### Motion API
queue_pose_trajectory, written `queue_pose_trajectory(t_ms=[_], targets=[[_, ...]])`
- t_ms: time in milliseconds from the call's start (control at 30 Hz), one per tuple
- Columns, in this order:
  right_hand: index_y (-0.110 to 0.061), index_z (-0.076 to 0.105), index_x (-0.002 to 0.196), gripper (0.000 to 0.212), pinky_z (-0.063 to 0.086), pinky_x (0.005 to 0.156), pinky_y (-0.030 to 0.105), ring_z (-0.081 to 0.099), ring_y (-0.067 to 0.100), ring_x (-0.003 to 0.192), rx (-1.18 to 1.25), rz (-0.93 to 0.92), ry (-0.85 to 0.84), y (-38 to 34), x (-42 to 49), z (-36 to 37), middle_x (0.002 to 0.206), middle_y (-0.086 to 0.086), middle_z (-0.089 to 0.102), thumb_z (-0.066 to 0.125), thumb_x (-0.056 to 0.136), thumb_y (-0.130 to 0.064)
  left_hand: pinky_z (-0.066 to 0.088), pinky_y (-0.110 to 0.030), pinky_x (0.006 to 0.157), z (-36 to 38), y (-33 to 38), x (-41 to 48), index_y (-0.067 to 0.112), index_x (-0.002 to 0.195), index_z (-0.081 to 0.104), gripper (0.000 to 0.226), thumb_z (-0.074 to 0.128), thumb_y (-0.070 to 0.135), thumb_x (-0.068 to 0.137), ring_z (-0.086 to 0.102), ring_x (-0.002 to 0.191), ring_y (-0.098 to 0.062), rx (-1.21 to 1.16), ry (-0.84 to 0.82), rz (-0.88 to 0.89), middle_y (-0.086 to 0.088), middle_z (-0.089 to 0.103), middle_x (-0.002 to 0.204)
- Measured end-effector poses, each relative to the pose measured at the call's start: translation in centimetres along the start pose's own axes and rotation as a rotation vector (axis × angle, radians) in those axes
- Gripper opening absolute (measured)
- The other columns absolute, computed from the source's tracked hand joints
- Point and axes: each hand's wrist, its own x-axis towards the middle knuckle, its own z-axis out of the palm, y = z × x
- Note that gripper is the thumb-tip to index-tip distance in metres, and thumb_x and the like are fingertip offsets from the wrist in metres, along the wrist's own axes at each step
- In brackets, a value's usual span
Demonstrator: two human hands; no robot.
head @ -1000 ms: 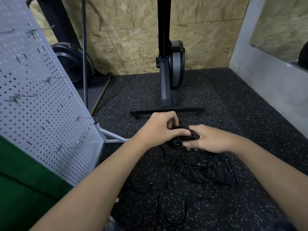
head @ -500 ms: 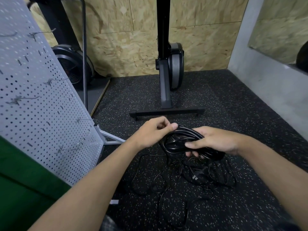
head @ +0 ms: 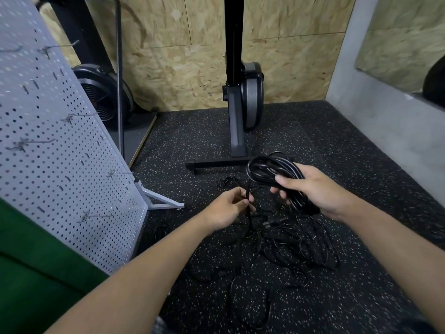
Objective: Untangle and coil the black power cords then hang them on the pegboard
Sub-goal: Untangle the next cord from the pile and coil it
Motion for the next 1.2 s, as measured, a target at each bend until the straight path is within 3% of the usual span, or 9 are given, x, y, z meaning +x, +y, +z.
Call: queue_pose_trajectory(t_ms=[100, 200, 267, 500, 600, 733, 900, 1000, 1200], targets=[[-0.012, 0.069, 0.120, 0.019, 0.053, 0.072, 0.033, 0.063, 0.014, 0.077, 0.006, -0.023, 0.052, 0.2, 0.3, 0.2, 0.101, 0.011, 0.078, 0.063, 0.103, -0.016, 0.057, -0.048, 0.086, 0.3, 0.0, 0.3, 0.021, 0.104, 0.056, 0.017, 0.043, 0.018, 0.113, 0.064, 0.086, -0.021, 0.028, 0.019, -0.025, -0.008, 0.074, 0.100], [-0.020, 0.068, 0.121, 0.018, 0.052, 0.073, 0.032, 0.063, 0.013, 0.079, -0.030, -0.036, 0.135, 0.6, 0.6, 0.3, 0.100, 0.008, 0.079, 0.063, 0.104, -0.017, 0.047, -0.027, 0.057, -0.1, 0.9, 0.3, 0.022, 0.109, 0.060, 0.021, 0.039, 0.022, 0.114, 0.056, 0.062, -0.009, 0.153, 0.149, 0.017, 0.001, 0.066, 0.086], [-0.030, 0.065, 0.116, 0.015, 0.053, 0.075, 0.033, 0.064, 0.012, 0.079, -0.108, -0.042, 0.237, 0.9, 0.9, 0.3, 0.097, 0.002, 0.080, 0.064, 0.103, -0.021, 0.049, -0.025, 0.054, -0.3, 1.8, 0.0, 0.020, 0.113, 0.064, 0.026, 0.039, 0.023, 0.114, 0.053, 0.050, -0.004, 0.110, 0.298, 0.082, 0.003, 0.058, 0.076], [-0.030, 0.059, 0.109, 0.014, 0.056, 0.078, 0.037, 0.068, 0.014, 0.081, -0.026, -0.072, 0.439, 1.9, 1.5, 3.3, 0.097, 0.001, 0.077, 0.069, 0.100, -0.033, 0.051, -0.023, 0.067, 2.4, 4.2, -1.5, 0.040, 0.115, 0.068, 0.036, 0.041, 0.017, 0.112, 0.060, 0.071, -0.009, -0.055, 0.228, 0.212, 0.009, 0.065, 0.084], [-0.023, 0.061, 0.117, 0.036, 0.057, 0.081, 0.033, 0.071, 0.013, 0.083, -0.008, -0.055, 0.424, 1.9, 1.5, 3.8, 0.095, 0.000, 0.076, 0.079, 0.090, -0.040, 0.058, -0.038, 0.089, 2.6, 4.4, -1.7, 0.047, 0.140, 0.060, 0.046, 0.041, 0.015, 0.112, 0.065, 0.082, -0.013, -0.167, 0.168, 0.214, 0.015, 0.069, 0.094], [-0.024, 0.065, 0.122, 0.043, 0.058, 0.095, 0.041, 0.074, 0.015, 0.099, 0.163, -0.066, 0.445, 1.9, 1.6, 3.8, 0.107, -0.003, 0.078, 0.087, 0.084, -0.023, 0.060, -0.030, 0.087, 3.4, 4.9, -2.0, 0.044, 0.155, 0.043, 0.056, 0.045, 0.009, 0.111, 0.068, 0.083, -0.019, -0.260, 0.127, 0.255, 0.007, 0.068, 0.095], [-0.027, 0.066, 0.125, 0.044, 0.053, 0.103, 0.033, 0.071, 0.006, 0.109, 0.218, -0.096, 0.395, 1.7, 1.5, 4.0, 0.113, -0.011, 0.077, 0.085, 0.086, -0.020, 0.056, -0.039, 0.101, 3.5, 4.6, -1.5, 0.024, 0.125, 0.070, 0.033, 0.078, 0.017, 0.094, 0.074, 0.084, -0.013, -0.238, 0.395, 0.218, -0.004, 0.078, 0.081], [-0.024, 0.068, 0.122, 0.043, 0.056, 0.103, 0.038, 0.073, 0.010, 0.107, 0.238, -0.048, 0.372, 1.5, 1.3, 4.0, 0.110, -0.007, 0.079, 0.087, 0.083, -0.029, 0.061, -0.034, 0.089, 3.4, 4.7, -1.8, 0.008, 0.102, 0.079, 0.012, 0.081, 0.011, 0.091, 0.072, 0.074, -0.012, -0.323, 0.385, 0.235, -0.008, 0.080, 0.085], [-0.022, 0.071, 0.119, 0.037, 0.056, 0.103, 0.048, 0.074, 0.020, 0.109, 0.296, 0.018, 0.289, 1.5, 1.1, 3.5, 0.109, -0.001, 0.080, 0.084, 0.085, -0.028, 0.056, -0.031, 0.087, 3.6, 4.3, -1.7, 0.014, 0.103, 0.084, 0.014, 0.081, 0.008, 0.090, 0.064, 0.077, -0.006, -0.213, 0.289, 0.318, 0.000, 0.076, 0.083]])
